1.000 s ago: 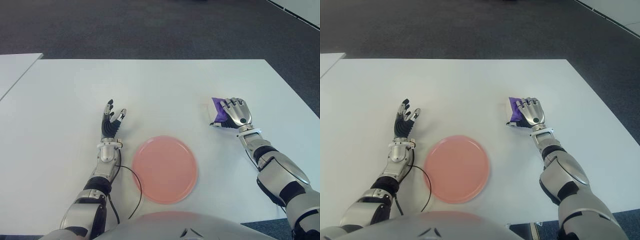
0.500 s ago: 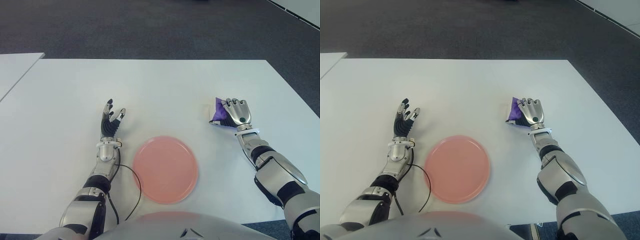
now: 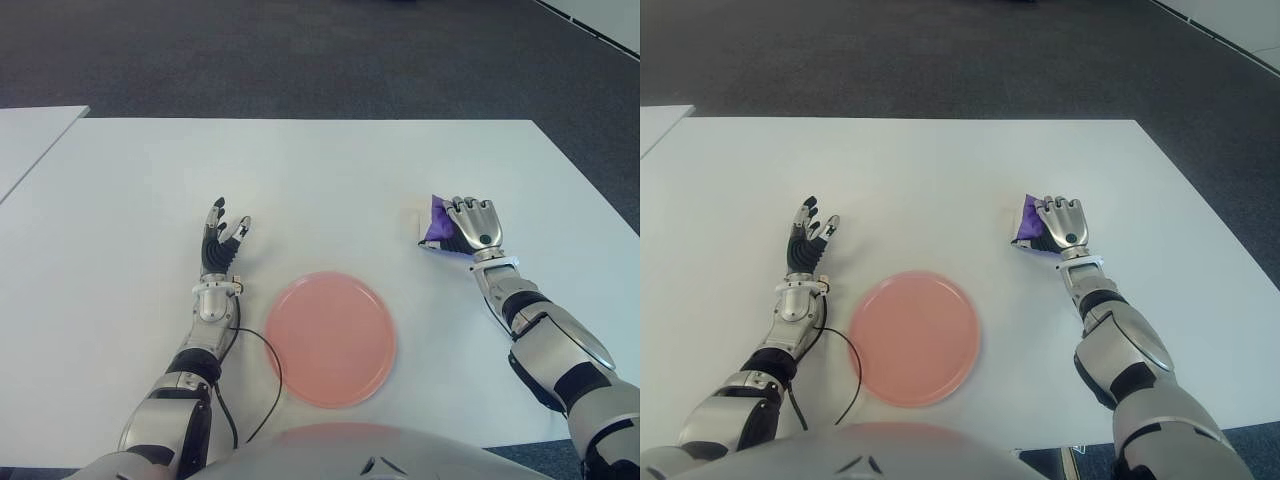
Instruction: Put the tissue paper into the plate.
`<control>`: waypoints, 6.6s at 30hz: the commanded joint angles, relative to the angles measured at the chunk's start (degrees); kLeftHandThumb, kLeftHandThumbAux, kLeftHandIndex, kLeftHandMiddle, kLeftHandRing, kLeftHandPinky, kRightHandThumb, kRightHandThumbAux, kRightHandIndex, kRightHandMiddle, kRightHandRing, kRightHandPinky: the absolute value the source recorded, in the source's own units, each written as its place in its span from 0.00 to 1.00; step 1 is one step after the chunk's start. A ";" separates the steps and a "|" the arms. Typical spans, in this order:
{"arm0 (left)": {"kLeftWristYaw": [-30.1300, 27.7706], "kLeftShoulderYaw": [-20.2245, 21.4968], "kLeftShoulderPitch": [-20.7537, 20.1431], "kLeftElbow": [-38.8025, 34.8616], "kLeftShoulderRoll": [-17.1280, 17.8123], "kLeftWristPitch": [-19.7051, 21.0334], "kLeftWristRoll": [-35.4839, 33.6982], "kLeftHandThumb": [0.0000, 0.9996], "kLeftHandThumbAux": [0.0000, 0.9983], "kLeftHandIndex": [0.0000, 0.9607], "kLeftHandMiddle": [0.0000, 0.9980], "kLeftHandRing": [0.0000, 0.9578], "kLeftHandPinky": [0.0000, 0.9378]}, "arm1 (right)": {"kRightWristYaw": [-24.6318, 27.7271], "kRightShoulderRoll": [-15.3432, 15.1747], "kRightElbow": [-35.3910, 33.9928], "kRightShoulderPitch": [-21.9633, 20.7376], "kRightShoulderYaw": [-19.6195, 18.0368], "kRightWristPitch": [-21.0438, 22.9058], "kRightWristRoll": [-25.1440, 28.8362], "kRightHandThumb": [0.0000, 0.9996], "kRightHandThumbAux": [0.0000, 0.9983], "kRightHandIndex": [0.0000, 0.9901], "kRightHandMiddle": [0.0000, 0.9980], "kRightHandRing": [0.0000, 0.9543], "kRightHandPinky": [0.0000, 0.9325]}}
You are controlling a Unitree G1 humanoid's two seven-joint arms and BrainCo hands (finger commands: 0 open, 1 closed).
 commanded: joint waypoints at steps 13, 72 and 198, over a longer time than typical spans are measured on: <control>-0.34 0.18 4.12 3.64 -0.42 1.08 -0.33 0.02 0.53 0.00 0.00 0.00 0.00 | 5.78 2.11 1.49 5.84 -0.42 -4.08 -0.71 0.86 0.68 0.40 0.54 0.89 0.87; 0.16 0.69 1.32 8.71 -0.61 -1.68 0.16 0.01 0.55 0.00 0.00 0.00 0.00 | -0.88 9.26 -3.60 -7.60 -24.55 -29.57 15.86 0.86 0.68 0.40 0.51 0.80 0.02; 2.84 -0.78 1.83 9.44 -1.51 -2.13 0.82 0.02 0.51 0.02 0.00 0.00 0.00 | 44.16 7.85 -54.77 17.01 -13.92 -39.91 -3.34 0.86 0.67 0.42 0.54 0.92 0.91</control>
